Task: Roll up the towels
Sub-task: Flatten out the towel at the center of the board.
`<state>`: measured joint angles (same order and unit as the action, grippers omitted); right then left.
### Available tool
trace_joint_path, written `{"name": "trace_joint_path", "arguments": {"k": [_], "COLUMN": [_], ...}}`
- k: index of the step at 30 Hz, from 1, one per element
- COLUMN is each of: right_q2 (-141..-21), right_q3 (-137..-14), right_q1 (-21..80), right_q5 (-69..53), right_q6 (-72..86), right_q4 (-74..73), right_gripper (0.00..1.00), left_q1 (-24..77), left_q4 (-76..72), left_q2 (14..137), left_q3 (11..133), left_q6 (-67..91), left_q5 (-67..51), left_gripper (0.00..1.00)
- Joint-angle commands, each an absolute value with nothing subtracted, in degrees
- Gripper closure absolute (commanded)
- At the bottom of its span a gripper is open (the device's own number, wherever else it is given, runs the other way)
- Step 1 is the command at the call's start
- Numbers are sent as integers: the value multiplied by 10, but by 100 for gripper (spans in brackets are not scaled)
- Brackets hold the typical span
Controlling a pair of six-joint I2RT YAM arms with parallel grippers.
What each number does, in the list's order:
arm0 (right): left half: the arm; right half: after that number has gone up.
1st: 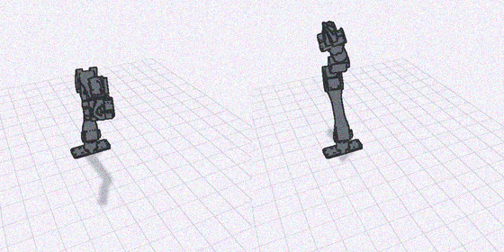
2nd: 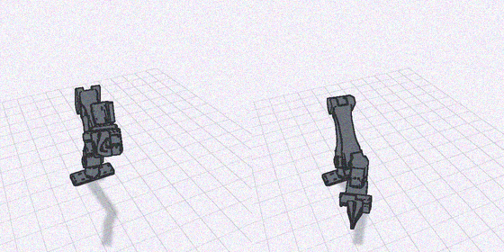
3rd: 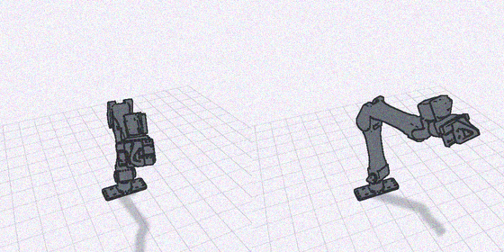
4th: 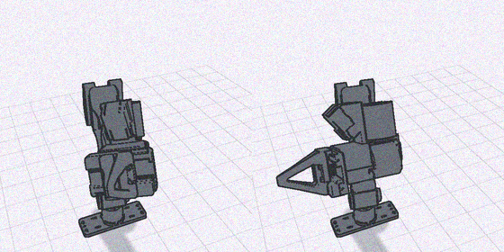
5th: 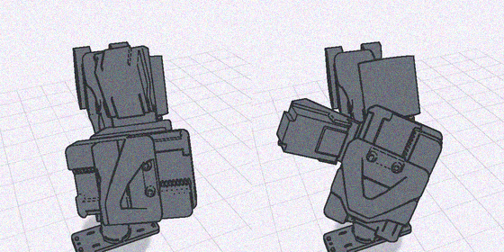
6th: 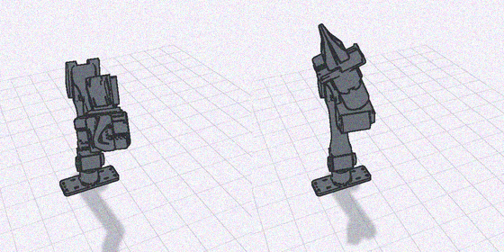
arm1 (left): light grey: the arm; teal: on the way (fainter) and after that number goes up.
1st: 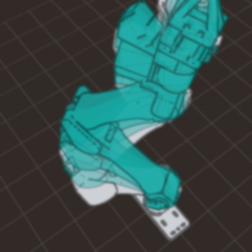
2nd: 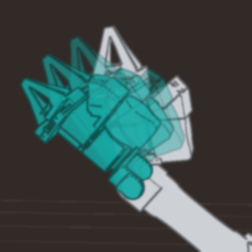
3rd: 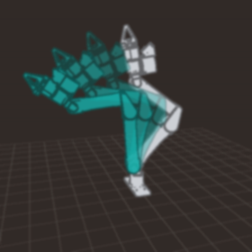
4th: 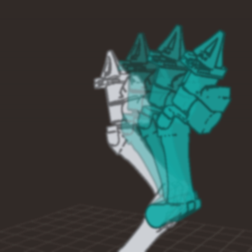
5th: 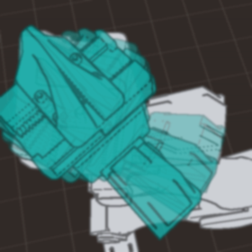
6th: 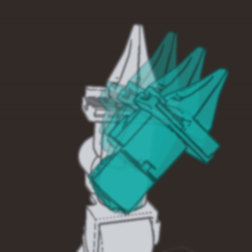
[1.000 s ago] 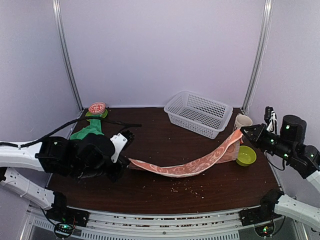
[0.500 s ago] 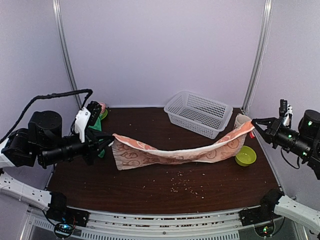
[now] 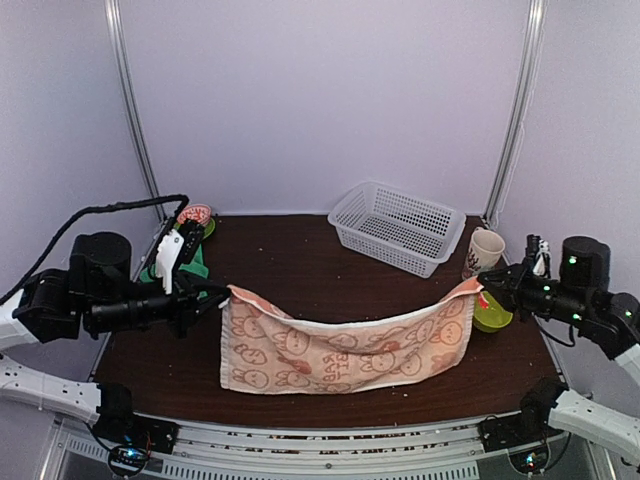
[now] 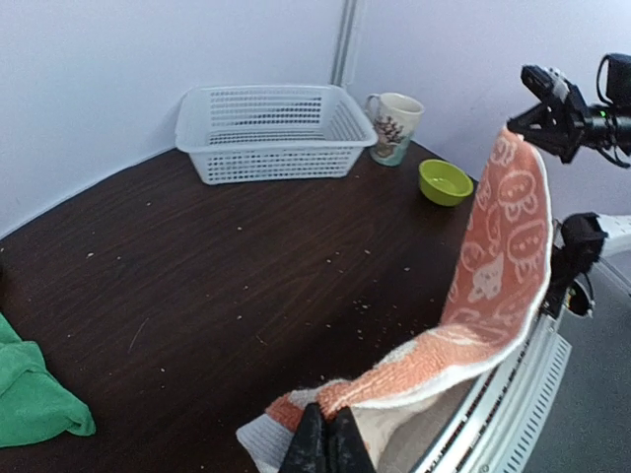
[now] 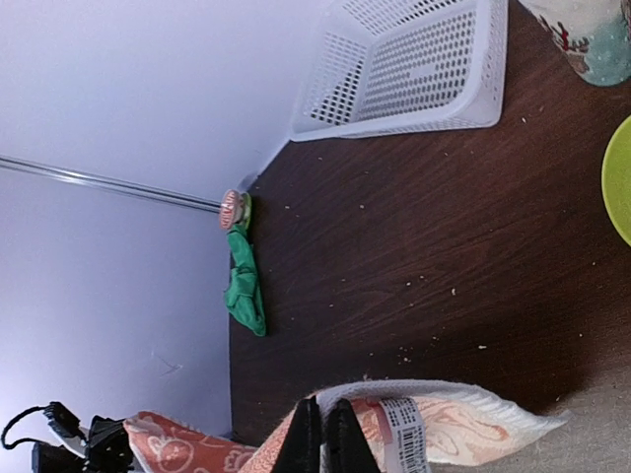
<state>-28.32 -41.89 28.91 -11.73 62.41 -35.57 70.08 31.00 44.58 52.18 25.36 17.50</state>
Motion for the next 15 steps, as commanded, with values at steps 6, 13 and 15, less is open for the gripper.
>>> {"name": "trace_joint_path", "arguments": {"k": [6,13,15], "right_q2": [-569,-758,-797], "right_q3": [-392,-449,-470], "right_q1": [265,246,241], "right_q5": [-76,-49,-43], "right_q6": [611,592,588], "right_q4": [-143,-81,-79], "right_gripper": [100,100,100], "left_q1": [468,416,410], "left_q4": [122,88,94], "left_q2": [647,787,816], "left_q3": [477,510,524], "left_q6": [237,240,242], "left_q5": [26,22,39], "left_gripper": [100,100,100]}}
